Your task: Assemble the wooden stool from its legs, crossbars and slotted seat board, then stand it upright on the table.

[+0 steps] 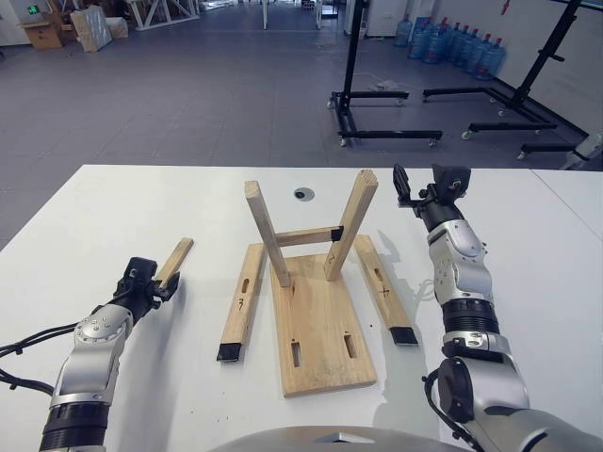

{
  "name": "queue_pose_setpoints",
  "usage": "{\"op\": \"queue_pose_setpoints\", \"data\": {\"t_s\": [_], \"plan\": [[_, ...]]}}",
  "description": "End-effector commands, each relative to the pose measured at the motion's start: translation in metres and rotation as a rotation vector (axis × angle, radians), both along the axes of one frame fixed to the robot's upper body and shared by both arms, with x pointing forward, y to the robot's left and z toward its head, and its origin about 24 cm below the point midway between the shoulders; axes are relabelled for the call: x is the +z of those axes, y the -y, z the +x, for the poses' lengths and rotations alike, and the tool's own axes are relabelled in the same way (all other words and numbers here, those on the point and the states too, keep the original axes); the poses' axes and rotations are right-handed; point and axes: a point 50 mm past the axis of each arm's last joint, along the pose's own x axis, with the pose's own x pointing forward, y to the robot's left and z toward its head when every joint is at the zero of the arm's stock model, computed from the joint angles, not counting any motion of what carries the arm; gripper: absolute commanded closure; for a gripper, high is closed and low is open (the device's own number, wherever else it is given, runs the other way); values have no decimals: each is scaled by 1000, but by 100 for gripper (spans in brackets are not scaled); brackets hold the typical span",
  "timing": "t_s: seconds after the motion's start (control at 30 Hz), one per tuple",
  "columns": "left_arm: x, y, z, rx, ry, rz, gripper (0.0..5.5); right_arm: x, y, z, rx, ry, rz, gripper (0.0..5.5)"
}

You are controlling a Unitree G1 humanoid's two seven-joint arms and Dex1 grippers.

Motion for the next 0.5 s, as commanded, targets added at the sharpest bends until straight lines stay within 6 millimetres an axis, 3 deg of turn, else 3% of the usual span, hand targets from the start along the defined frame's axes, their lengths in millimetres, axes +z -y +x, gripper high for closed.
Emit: {"op": "queue_pose_setpoints", "data": {"t_s": [0.03,0.23,0.5], "plan": [[-9,-8,-9,24,-51,-68,188,-4,-6,0,27,-12,22,100],[-33,0,-22,28,-115,-265,259,1,-11,2,54,-24,66,100],[-54,-3,-31,30,-240,-228,366,3,-12,3,60,-36,117,100]]}}
